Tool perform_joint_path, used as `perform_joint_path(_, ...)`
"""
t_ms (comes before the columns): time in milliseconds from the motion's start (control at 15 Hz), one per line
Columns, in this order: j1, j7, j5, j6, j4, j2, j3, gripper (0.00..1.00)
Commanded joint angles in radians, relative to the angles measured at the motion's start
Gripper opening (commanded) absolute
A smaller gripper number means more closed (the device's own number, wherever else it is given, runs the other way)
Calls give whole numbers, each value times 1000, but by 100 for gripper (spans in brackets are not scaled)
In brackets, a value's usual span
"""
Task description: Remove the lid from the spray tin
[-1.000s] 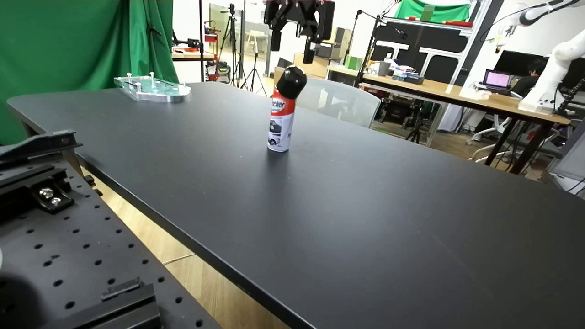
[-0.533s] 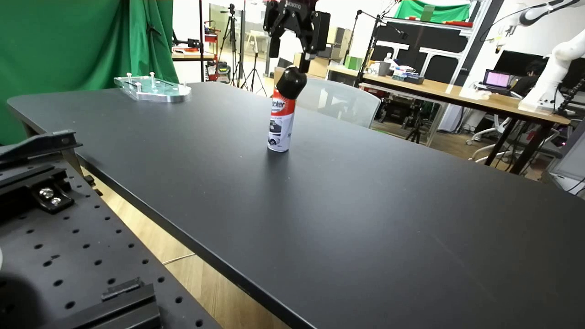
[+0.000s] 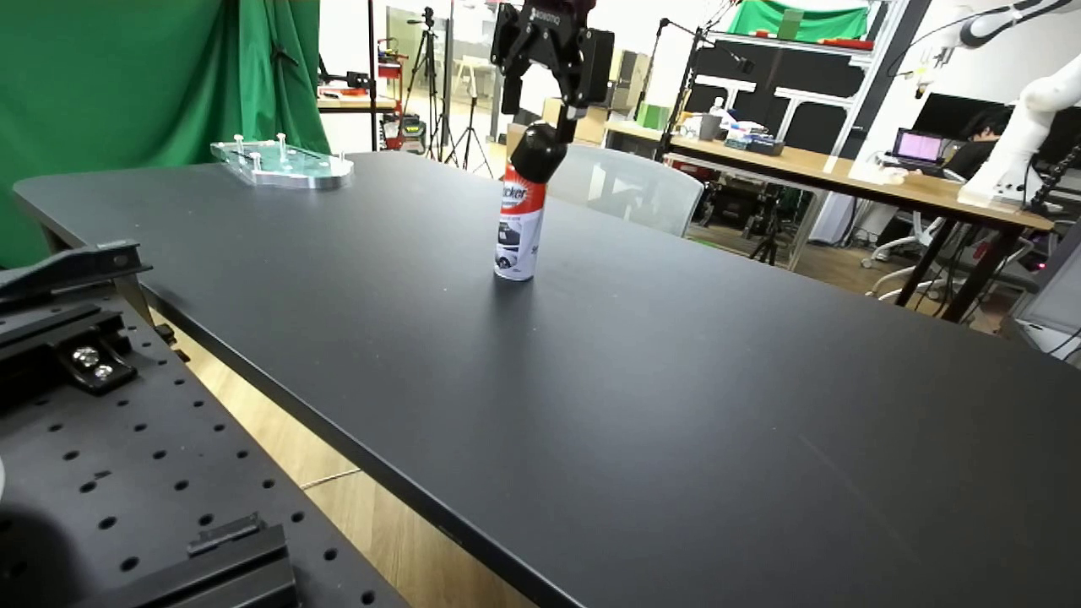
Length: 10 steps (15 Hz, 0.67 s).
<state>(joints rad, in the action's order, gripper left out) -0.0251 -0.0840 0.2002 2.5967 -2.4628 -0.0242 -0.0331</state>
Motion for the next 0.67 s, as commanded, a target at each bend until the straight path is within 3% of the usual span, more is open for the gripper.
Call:
perform_joint_path(0, 3, -34, 2, 7, -12, 10, 7, 100)
perform_joint_path(467, 12, -15, 47, 14, -6, -6, 10, 100)
perform_joint_path(533, 12, -15, 49, 15, -4, -9, 10, 95)
perform_joint_path(600, 12, -12, 58, 16, -2, -12, 10, 75)
